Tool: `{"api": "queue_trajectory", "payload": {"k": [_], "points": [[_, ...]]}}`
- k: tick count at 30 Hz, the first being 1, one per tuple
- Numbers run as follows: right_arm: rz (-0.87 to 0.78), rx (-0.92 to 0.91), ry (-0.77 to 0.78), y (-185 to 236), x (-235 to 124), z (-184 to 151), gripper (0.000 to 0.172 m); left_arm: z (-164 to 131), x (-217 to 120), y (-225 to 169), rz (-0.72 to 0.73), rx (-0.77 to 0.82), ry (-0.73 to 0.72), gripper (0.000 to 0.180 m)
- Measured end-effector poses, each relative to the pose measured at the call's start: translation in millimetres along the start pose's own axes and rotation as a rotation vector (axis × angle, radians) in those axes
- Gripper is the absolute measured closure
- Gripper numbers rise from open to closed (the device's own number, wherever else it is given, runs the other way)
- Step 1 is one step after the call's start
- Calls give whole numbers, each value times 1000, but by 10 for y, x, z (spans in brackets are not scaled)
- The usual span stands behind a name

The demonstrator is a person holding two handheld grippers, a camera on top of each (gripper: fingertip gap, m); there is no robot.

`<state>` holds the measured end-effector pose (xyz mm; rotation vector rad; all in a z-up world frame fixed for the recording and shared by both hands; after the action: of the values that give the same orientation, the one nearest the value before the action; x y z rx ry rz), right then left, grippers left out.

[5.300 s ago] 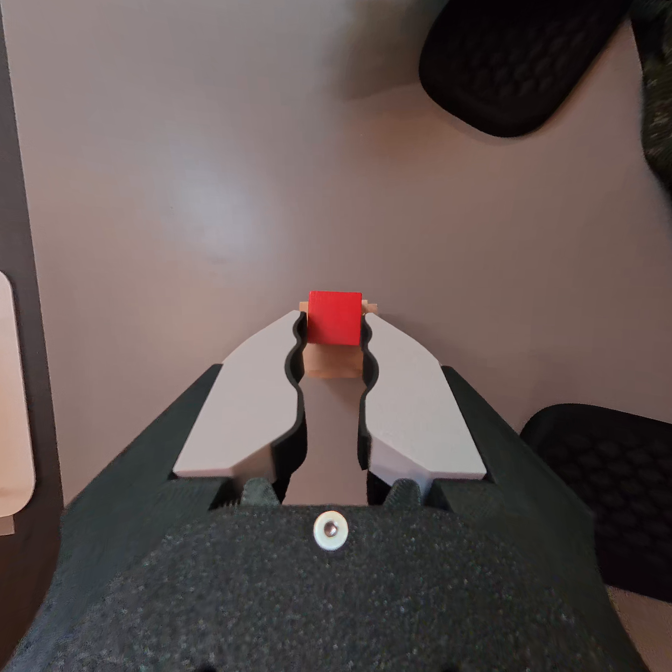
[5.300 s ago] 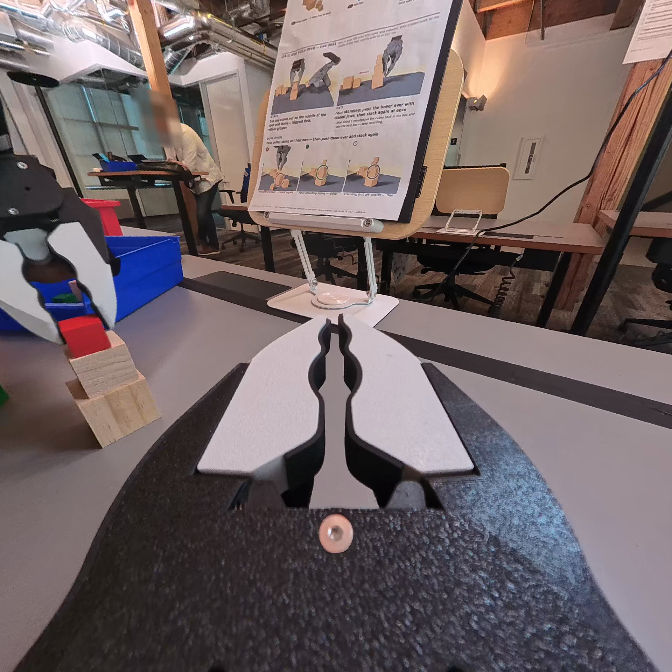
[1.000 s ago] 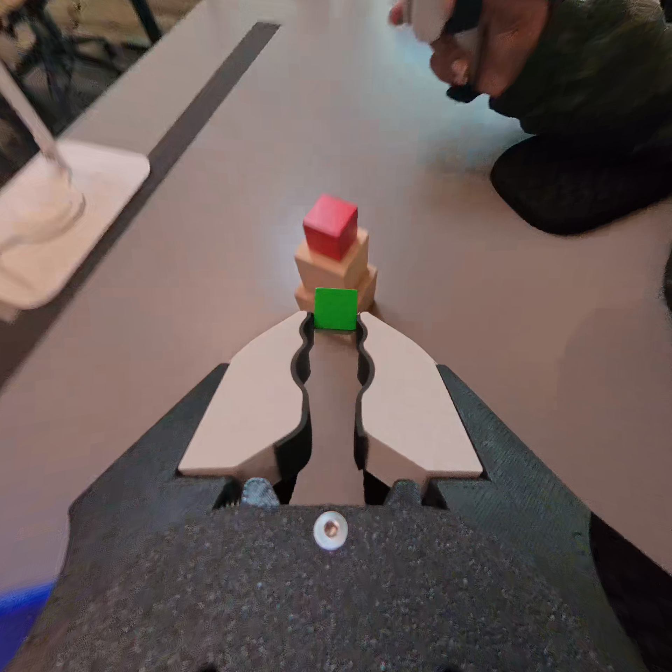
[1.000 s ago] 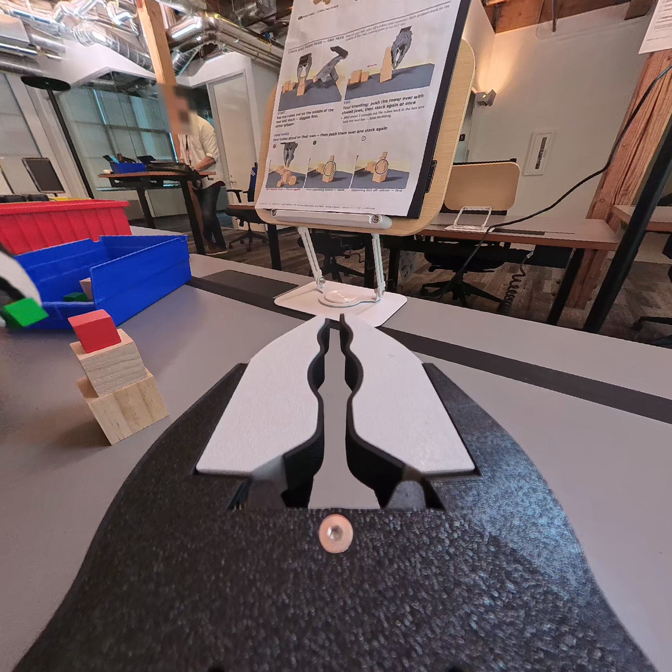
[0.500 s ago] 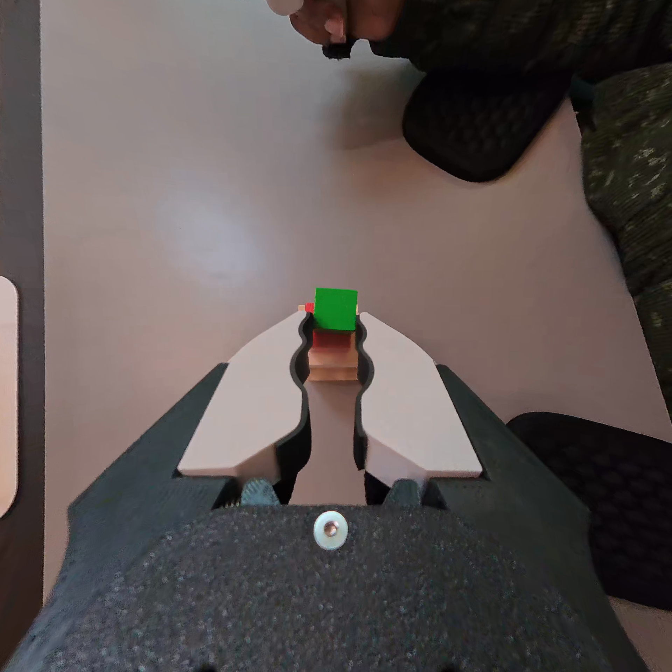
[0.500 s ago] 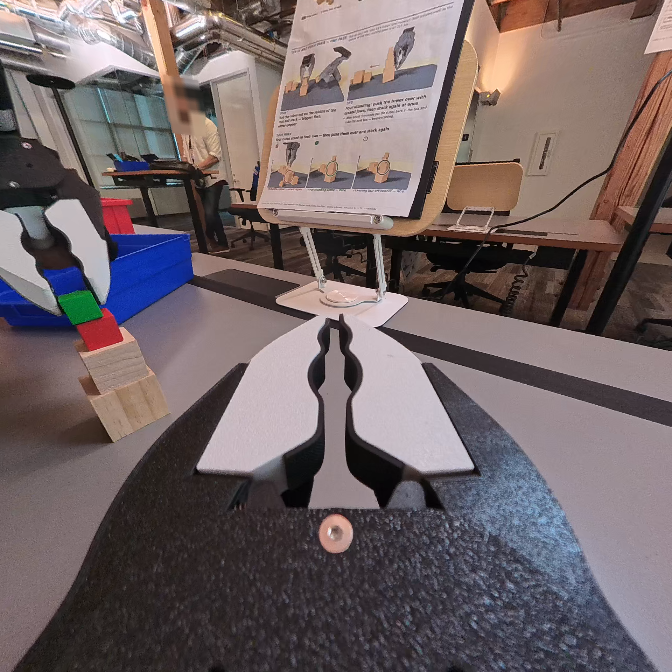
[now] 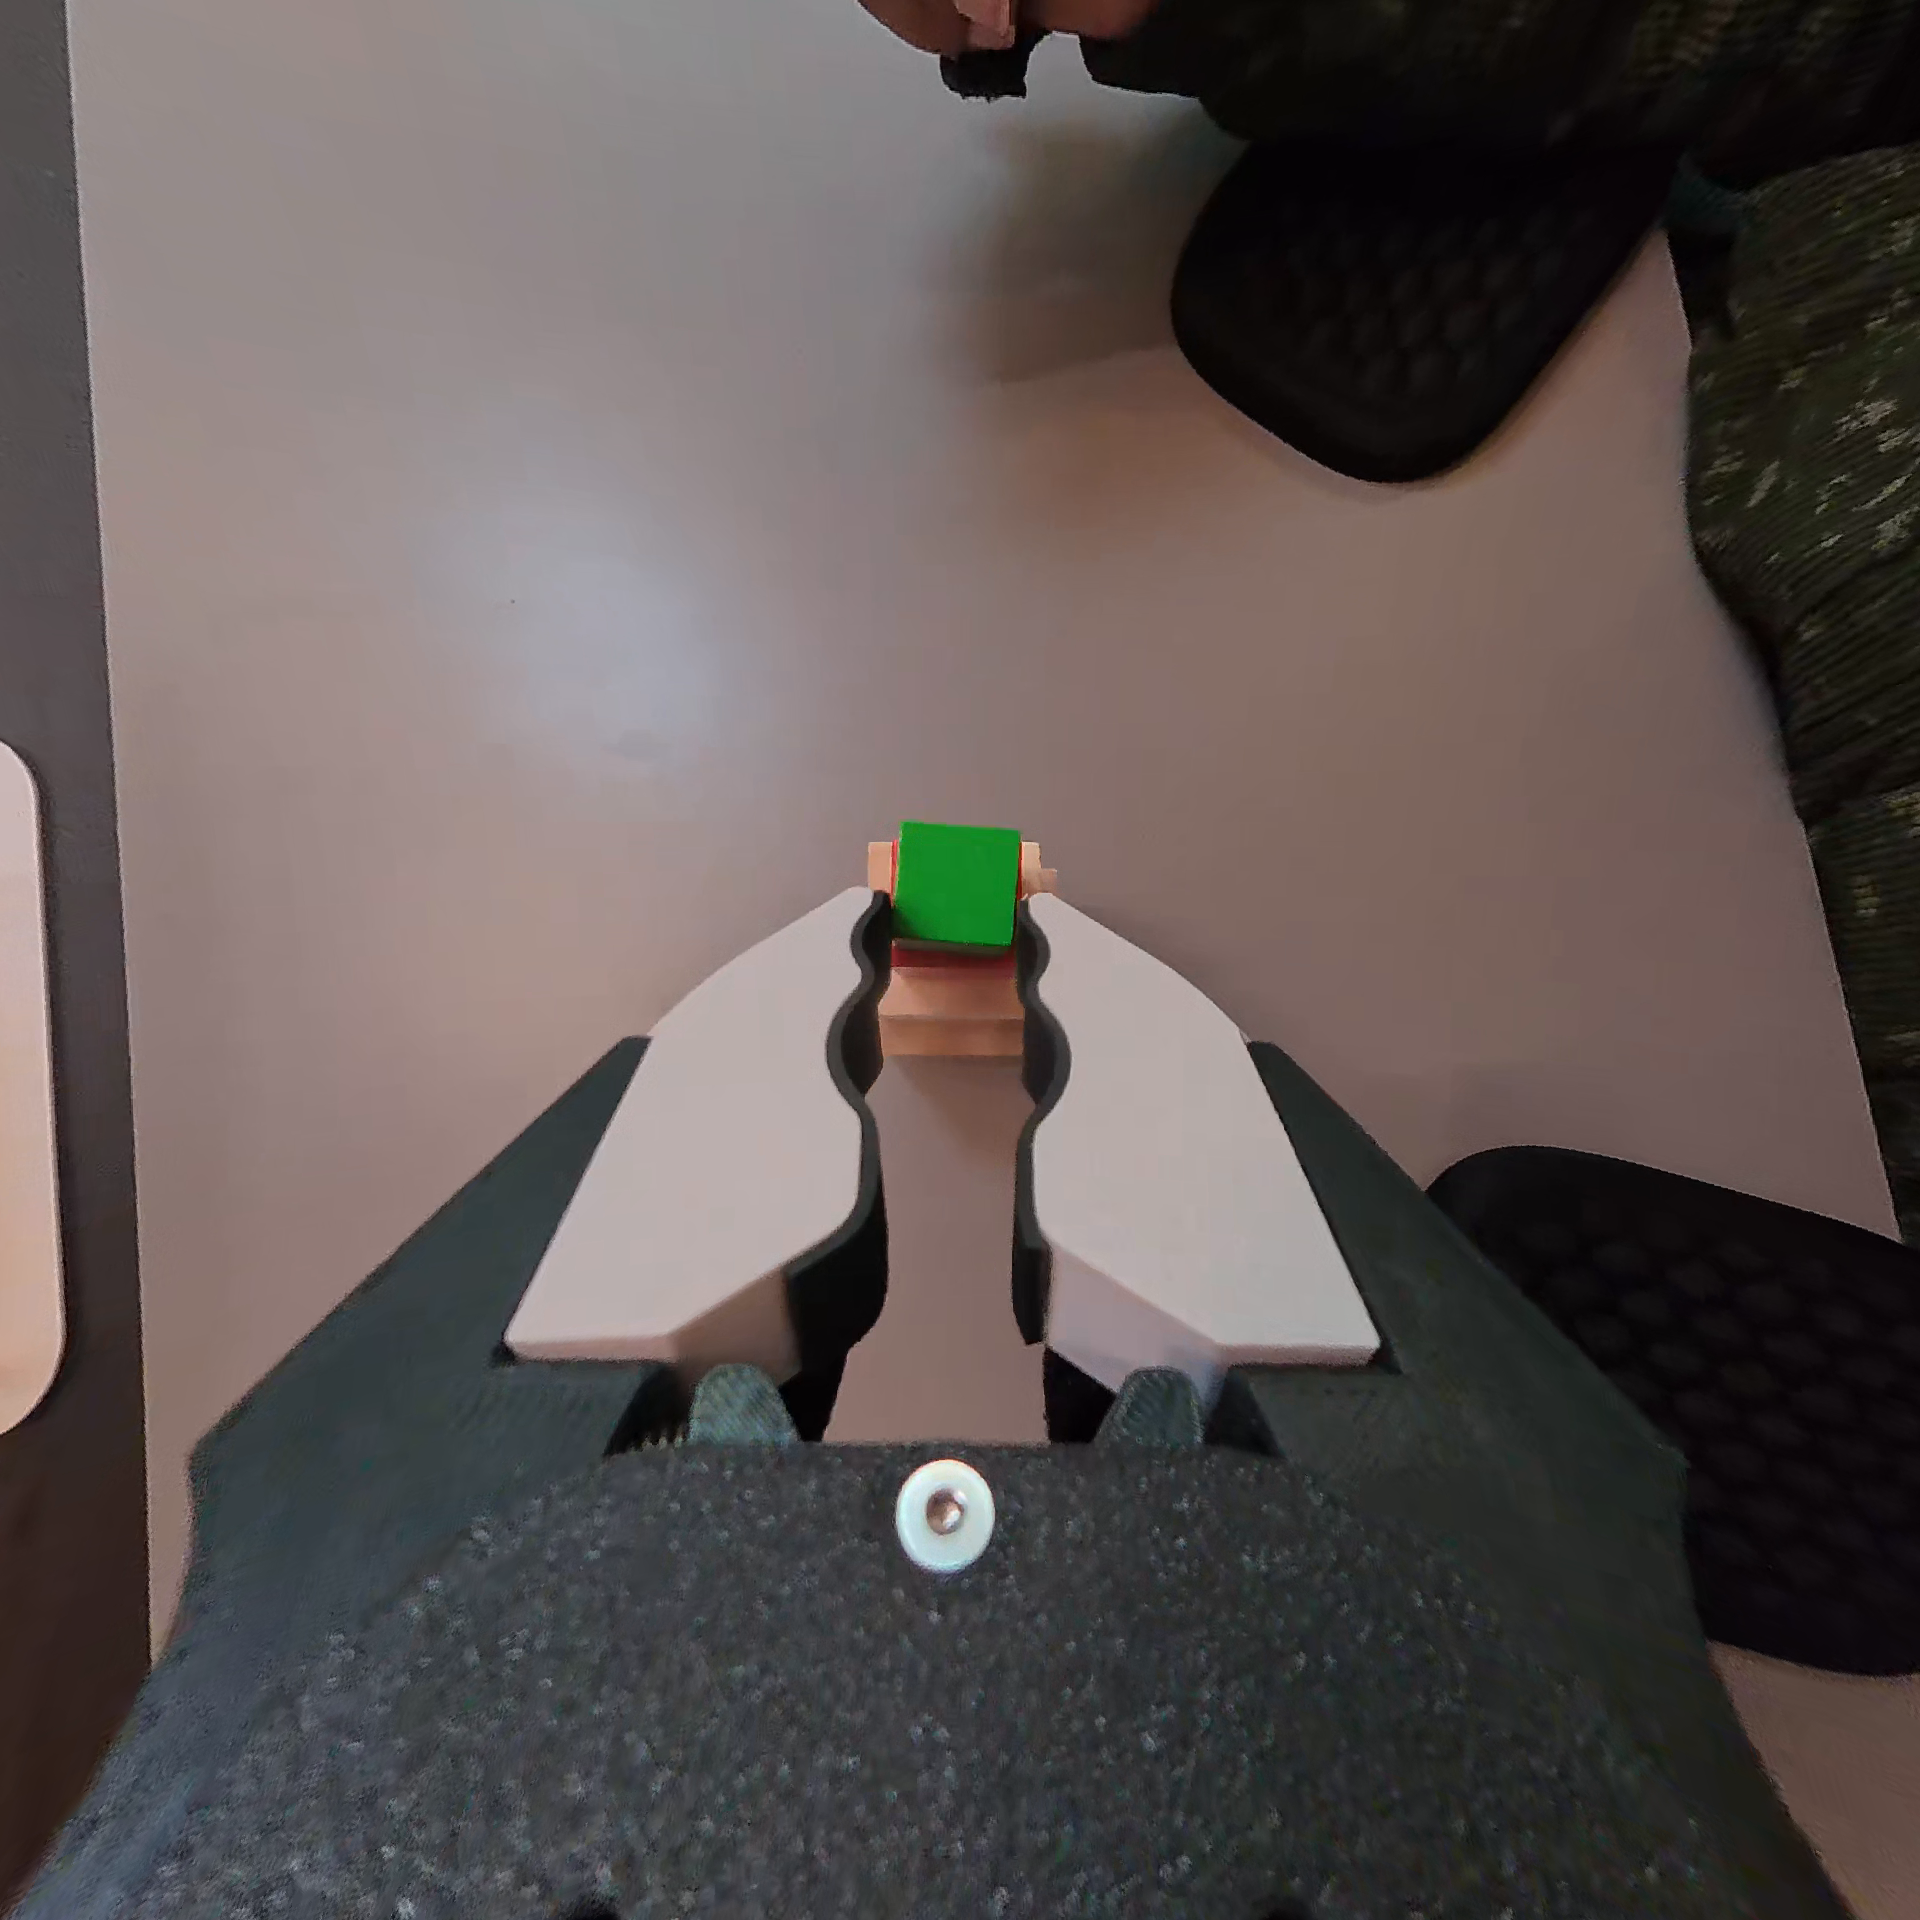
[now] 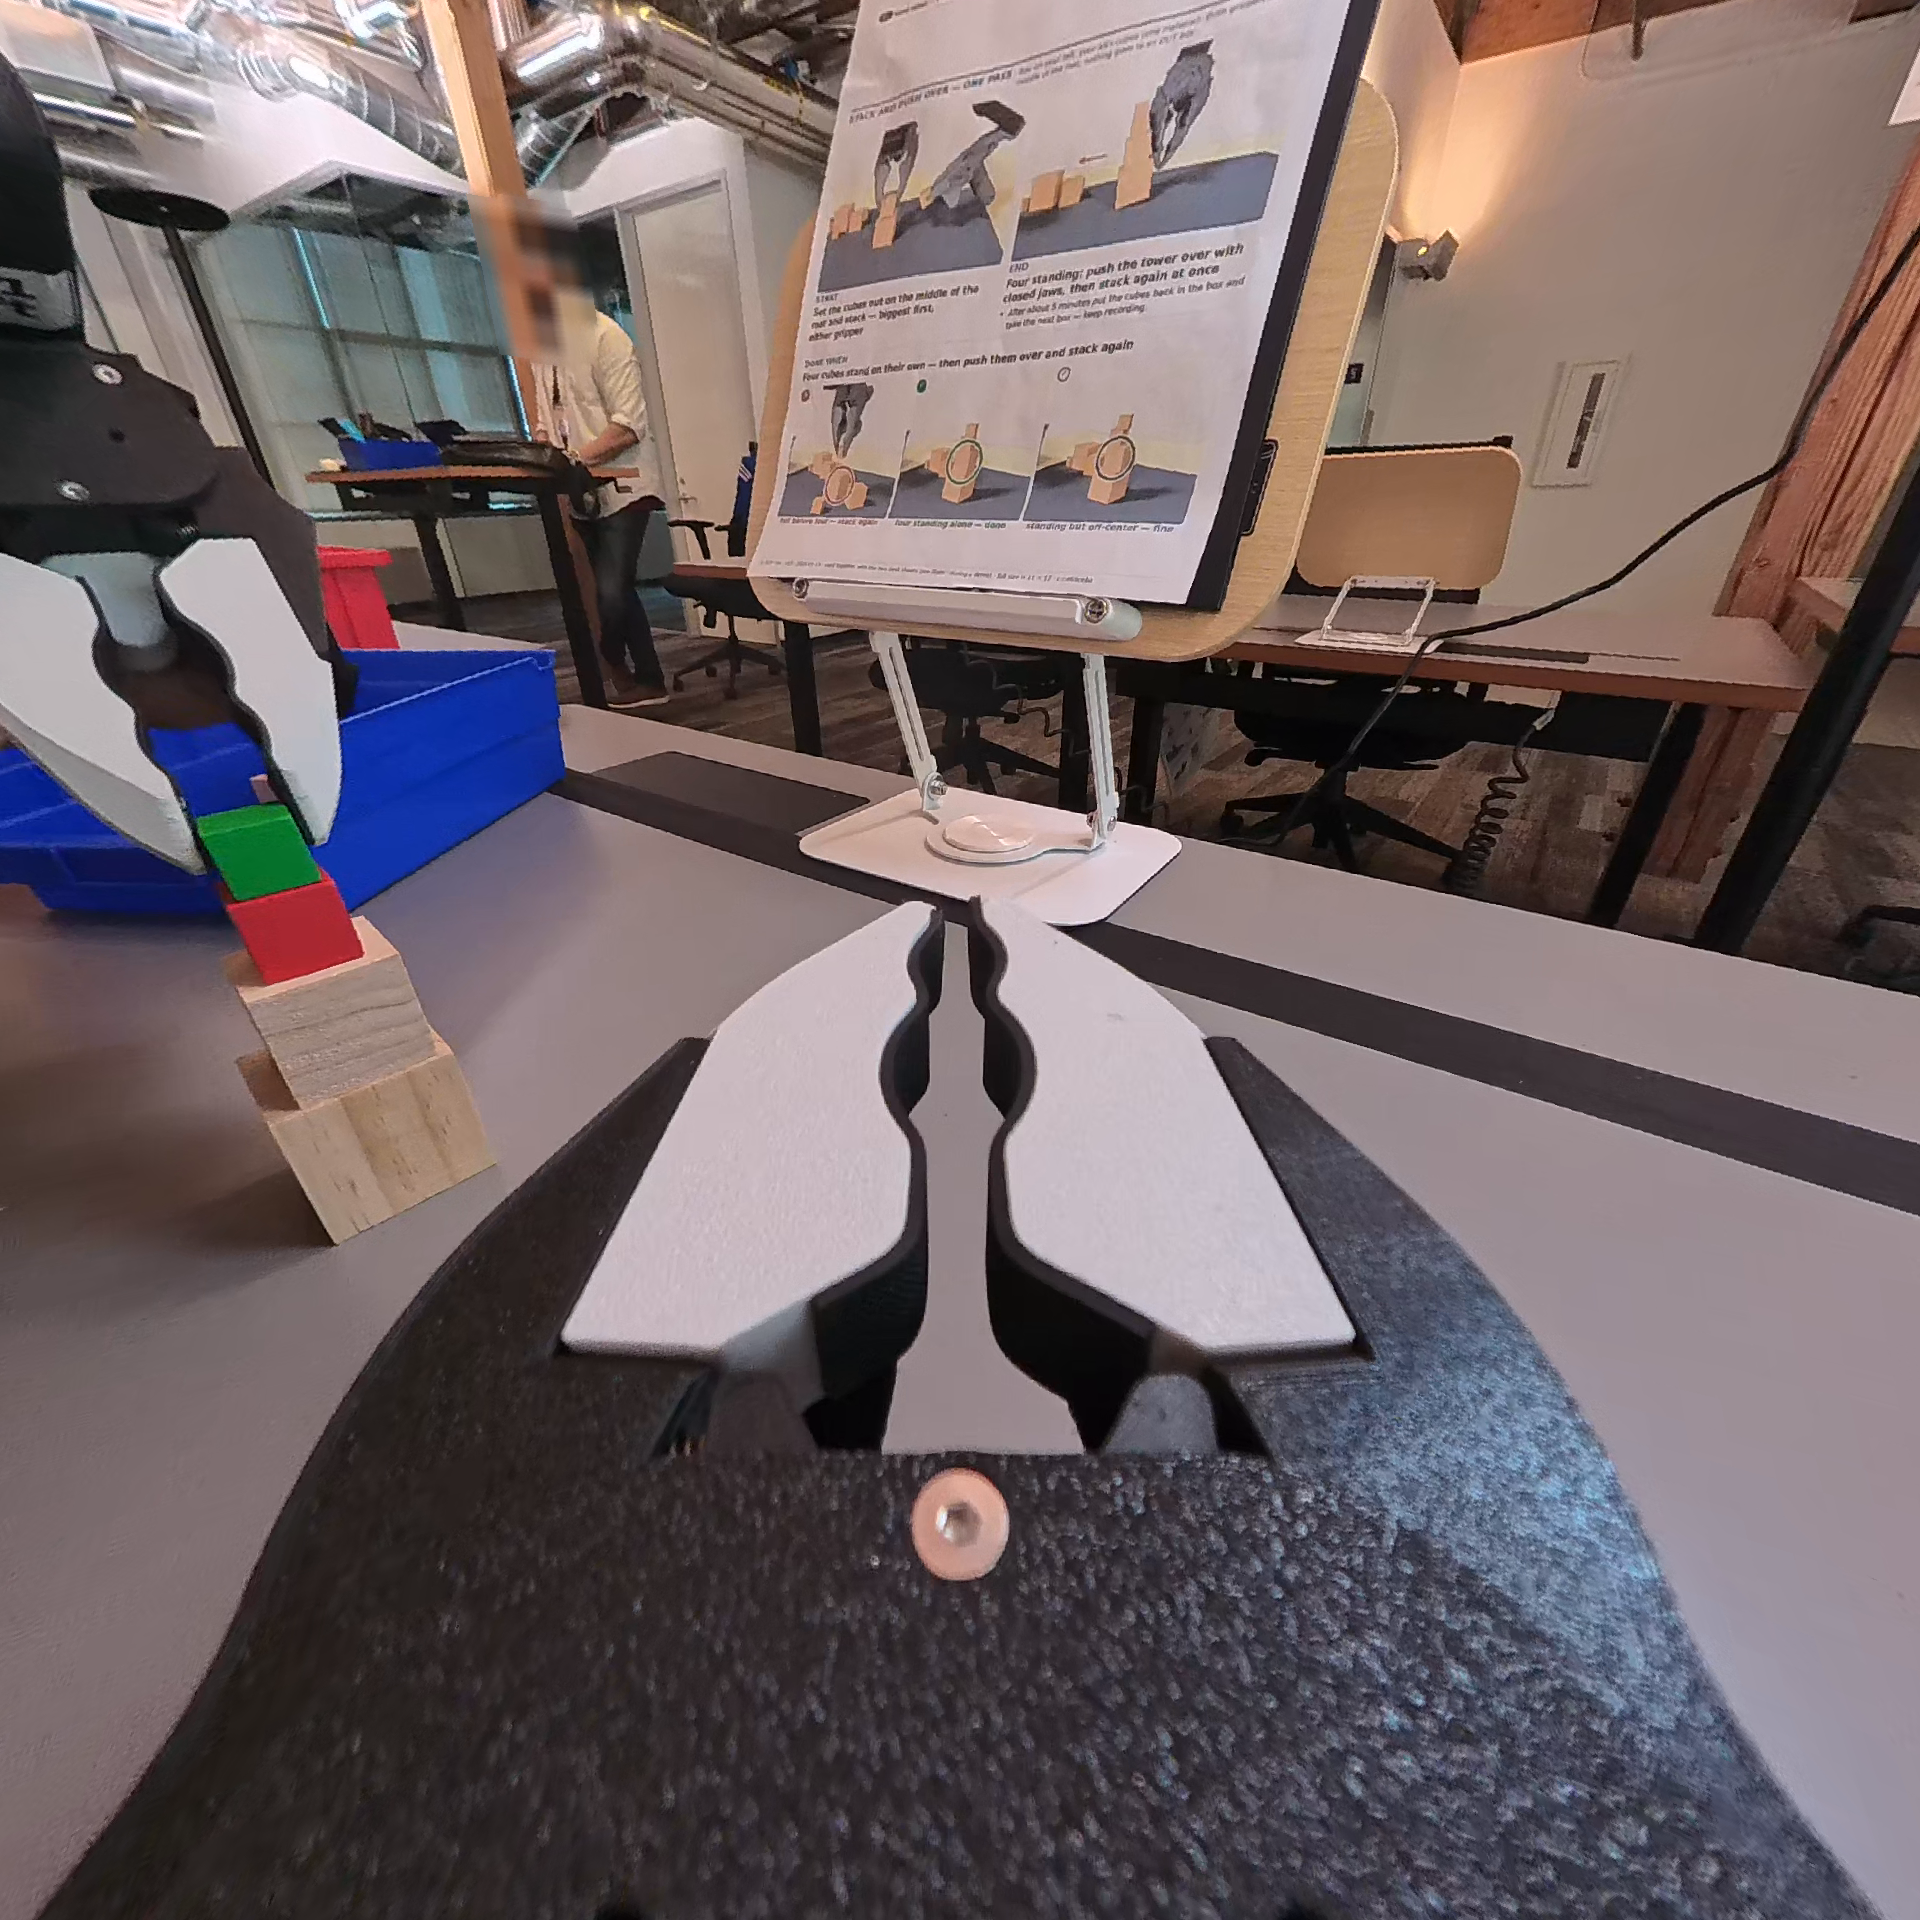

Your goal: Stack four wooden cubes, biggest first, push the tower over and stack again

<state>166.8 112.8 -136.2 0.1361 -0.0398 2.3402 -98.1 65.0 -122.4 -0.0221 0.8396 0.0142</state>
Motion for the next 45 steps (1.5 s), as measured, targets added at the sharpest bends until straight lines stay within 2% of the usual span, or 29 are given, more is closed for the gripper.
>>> {"api": "queue_trajectory", "payload": {"k": [6, 19, 27, 30, 35, 38, 39, 42, 45], "points": [[0, 0, -3, 0, -4, 8, 167, 15, -16, -22, 10, -16, -19, 152], [3, -2, -1, 6, -5, 8, 167, 9, 6, -25, 60, -26, -15, 158], [0, 0, -4, 0, -9, 13, 167, 50, -92, -37, 86, -23, -52, 148], [-3, 4, -6, -5, -15, 21, 167, 124, -238, -42, 143, -30, -190, 149], [-14, 3, -1, -17, -10, -1, 167, 171, -481, -73, 375, -33, -593, 155], [-22, -2, 2, -28, -10, -10, 167, 70, -553, -160, 522, -62, -812, 178], [-25, -4, 0, -32, -12, -7, 167, 16, -554, -172, 576, -91, -864, 180], [-33, -8, -3, -46, -15, -6, 167, -176, -486, -177, 752, -171, -916, 180], [-38, -11, 0, -53, -8, -22, 166, -315, -408, -167, 820, -227, -903, 180]]}}
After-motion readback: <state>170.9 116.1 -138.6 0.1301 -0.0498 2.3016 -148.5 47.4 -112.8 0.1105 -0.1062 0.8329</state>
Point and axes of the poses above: each gripper's, where its closed fingertips meet, x out along the fingers, z out of its top, y = z × x across the jaws, the point moved 5 cm from there along -x, back along the fingers, and after that the axes turned 3 degrees about -y, right-handed, at the moved point
